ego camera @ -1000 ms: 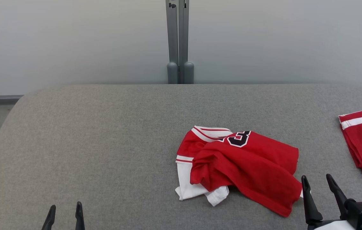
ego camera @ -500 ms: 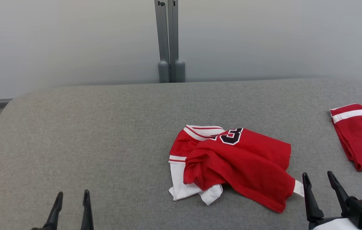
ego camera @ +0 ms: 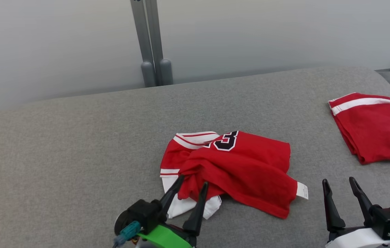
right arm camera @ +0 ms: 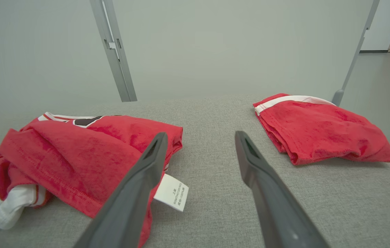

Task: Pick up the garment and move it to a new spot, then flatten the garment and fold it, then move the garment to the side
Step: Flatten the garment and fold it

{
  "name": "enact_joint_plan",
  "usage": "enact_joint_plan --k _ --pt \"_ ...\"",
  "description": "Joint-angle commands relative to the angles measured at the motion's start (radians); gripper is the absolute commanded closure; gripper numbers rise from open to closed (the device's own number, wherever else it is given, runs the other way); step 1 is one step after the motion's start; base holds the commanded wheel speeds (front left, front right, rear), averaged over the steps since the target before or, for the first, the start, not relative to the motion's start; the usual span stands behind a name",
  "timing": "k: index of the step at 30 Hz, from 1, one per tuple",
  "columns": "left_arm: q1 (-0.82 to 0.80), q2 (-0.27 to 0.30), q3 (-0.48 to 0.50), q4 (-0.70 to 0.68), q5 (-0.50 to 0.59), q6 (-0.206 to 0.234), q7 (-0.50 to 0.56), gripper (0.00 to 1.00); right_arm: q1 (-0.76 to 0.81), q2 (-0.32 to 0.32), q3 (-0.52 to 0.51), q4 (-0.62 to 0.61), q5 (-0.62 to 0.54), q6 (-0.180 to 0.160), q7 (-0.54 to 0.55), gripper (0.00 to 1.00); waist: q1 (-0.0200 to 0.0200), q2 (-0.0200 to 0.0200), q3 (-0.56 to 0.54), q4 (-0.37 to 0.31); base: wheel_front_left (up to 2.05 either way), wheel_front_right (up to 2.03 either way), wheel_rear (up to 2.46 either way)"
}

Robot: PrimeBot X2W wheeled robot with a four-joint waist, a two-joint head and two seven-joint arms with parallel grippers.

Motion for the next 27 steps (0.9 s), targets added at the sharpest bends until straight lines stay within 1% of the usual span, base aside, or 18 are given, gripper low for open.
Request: enact_joint_plan --k 1,3,7,10,11,13,14,15,16,17,20,27 --pt "-0.051 0.005 -0.044 0.038 -0.024 0.006 0.002 0.0 -0.014 -0.002 0.002 0.002 0.007 0.0 -0.003 0.0 0.0 0.0 0.023 -0.048 0.0 0.0 0.0" --pt "-0.092 0.006 -0.092 0.089 -0.088 0.03 0.006 0.0 -0.02 -0.002 0.004 0.004 0.005 0.0 -0.003 0.0 0.0 0.0 0.03 -0.071 0.0 0.0 0.0" --pt "-0.173 0.005 -0.166 0.182 -0.169 0.08 0.022 0.0 -0.033 -0.002 0.004 0.006 0.008 0.0 -0.003 0.0 0.0 0.0 0.048 -0.111 0.0 0.0 0.0" --pt "-0.225 0.005 -0.197 0.248 -0.206 0.115 0.023 0.0 -0.036 -0.003 0.001 0.009 0.011 0.0 -0.003 0.0 0.0 0.0 0.059 -0.133 0.0 0.0 0.0" --pt "-0.243 0.005 -0.206 0.282 -0.206 0.139 0.021 0.0 -0.038 -0.002 0.001 0.011 0.011 0.0 -0.003 0.0 0.0 0.0 0.062 -0.14 0.0 0.0 0.0" --pt "-0.265 0.005 -0.218 0.329 -0.225 0.157 0.018 0.0 -0.044 -0.001 0.004 0.012 0.012 0.0 -0.003 0.0 0.0 0.0 0.065 -0.151 0.0 0.0 0.0" --pt "-0.276 0.005 -0.223 0.348 -0.231 0.165 0.017 0.16 -0.045 -0.001 0.005 0.013 0.013 0.0 -0.003 0.0 0.0 0.0 0.066 -0.154 0.0 0.0 0.0" --pt "-0.292 0.005 -0.231 0.369 -0.232 0.17 0.015 0.56 -0.043 0.0 0.005 0.012 0.012 0.0 -0.003 0.0 0.0 0.0 0.066 -0.157 0.0 0.0 0.0" --pt "-0.3 0.005 -0.236 0.385 -0.244 0.172 0.015 0.67 -0.042 0.001 0.004 0.011 0.01 0.0 -0.003 0.0 0.0 0.0 0.066 -0.159 0.0 0.0 0.0" --pt "-0.308 0.005 -0.243 0.406 -0.25 0.176 0.015 1.0 -0.041 0.002 0.002 0.01 0.009 0.0 -0.003 0.0 0.0 0.0 0.066 -0.16 0.0 0.0 0.0" --pt "-0.328 0.005 -0.269 0.453 -0.258 0.181 0.011 1.0 -0.037 0.004 0.0 0.014 0.01 0.0 -0.003 0.0 0.0 0.0 0.062 -0.159 0.0 0.0 0.0" --pt "-0.357 0.005 -0.349 0.547 -0.273 0.162 0.007 1.0 -0.049 0.004 0.007 0.025 0.019 0.0 -0.003 0.0 0.0 0.0 0.051 -0.151 0.0 0.0 0.0"
